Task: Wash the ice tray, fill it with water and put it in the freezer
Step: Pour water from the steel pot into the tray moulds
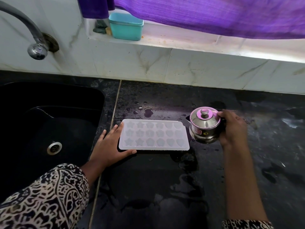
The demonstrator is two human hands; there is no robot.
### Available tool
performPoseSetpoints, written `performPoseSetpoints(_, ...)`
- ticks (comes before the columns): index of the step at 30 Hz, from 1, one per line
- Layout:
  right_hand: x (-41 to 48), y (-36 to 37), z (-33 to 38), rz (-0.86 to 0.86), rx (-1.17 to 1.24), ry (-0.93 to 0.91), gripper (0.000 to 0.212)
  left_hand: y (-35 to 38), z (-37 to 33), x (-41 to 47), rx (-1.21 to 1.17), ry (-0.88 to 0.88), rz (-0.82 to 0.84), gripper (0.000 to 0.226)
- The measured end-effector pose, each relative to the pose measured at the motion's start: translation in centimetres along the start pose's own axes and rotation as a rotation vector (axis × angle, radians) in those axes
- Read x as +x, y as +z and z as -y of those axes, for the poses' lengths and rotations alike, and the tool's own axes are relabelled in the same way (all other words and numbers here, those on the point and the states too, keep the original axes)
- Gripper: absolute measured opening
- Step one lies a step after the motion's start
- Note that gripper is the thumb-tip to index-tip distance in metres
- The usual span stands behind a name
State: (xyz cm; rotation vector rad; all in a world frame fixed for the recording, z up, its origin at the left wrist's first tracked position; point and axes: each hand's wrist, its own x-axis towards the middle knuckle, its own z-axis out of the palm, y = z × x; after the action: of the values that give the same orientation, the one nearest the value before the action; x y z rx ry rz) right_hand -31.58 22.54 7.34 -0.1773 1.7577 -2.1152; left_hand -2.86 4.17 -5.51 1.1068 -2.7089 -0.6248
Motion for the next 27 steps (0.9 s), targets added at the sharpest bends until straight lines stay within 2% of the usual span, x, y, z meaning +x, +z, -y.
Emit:
performPoseSetpoints(12,-2.2,4.4,-1.7,0.075,0.075,0.073,0.033,-0.2,-0.1,-0.1,0.011,-0.001,0.012,0.127)
performPoseSetpoints(20,-4.4,7.9,-2.6,0.148,0.015,0.088,0.026,0.0,0.1,0.1,-0.008,0.015,0.007,0.126)
performPoseSetpoints(27,-5.8,9.5,-3.3,0.195,-0.061,0.035,0.029,-0.1,0.0,-0.1,-0.003,0.023,-0.008,0.118)
